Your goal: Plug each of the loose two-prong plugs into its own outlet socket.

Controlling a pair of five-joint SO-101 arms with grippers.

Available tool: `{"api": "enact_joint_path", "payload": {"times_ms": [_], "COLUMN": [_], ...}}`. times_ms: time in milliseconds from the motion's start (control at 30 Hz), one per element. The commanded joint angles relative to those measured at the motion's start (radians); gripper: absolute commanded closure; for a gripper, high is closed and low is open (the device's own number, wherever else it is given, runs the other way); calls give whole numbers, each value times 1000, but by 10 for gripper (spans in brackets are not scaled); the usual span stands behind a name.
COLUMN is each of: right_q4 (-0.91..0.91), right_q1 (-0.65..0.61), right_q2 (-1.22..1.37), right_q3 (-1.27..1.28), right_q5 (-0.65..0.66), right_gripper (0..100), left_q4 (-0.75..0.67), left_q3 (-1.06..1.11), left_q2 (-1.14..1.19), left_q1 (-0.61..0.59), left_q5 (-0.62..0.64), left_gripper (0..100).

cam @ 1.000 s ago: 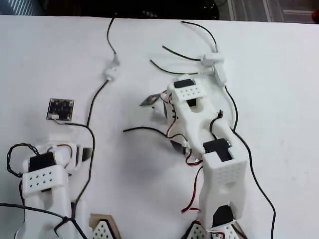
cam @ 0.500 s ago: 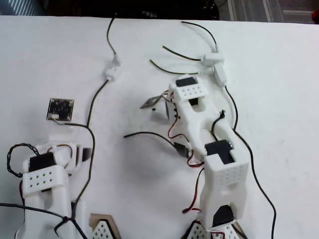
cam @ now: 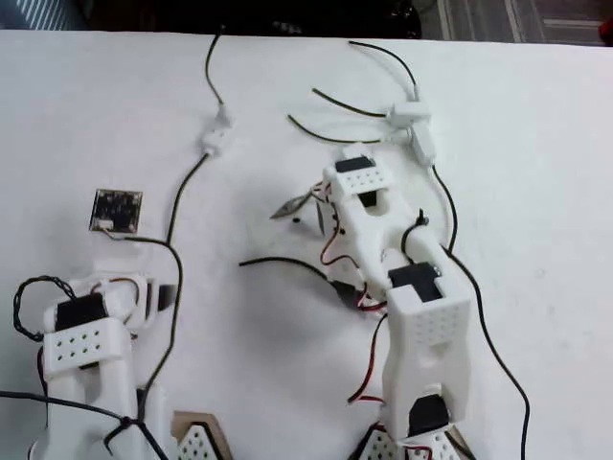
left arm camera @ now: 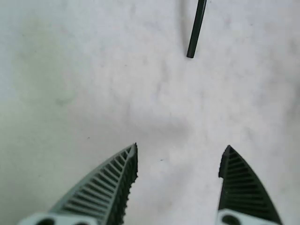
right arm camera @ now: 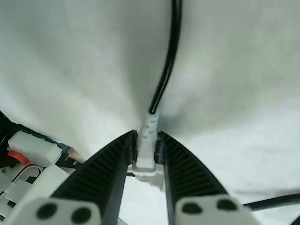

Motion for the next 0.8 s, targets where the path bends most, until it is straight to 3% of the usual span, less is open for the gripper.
{"api": "enact_joint_path", "payload": {"times_ms": [0,200,400,767], "right_q4": [-2,16,47,42], "right_q1": [16,41,33,15], "right_q2": [-22,-71,-349,-746], "right_q3": [-48,-49,-43,-41], "right_q5": [6,11,3,-284], "right_gripper": [981,981,981,981], "left_q4": [-15,-15,-15,-15], "left_q3": [-5,-5,-5,-9], "left_q2": [-22,-22,-22,-25], "left_q1": [2,2,2,5], "left_q5": [-6,-6,-6,0], "left_gripper": [722,722,722,722]}}
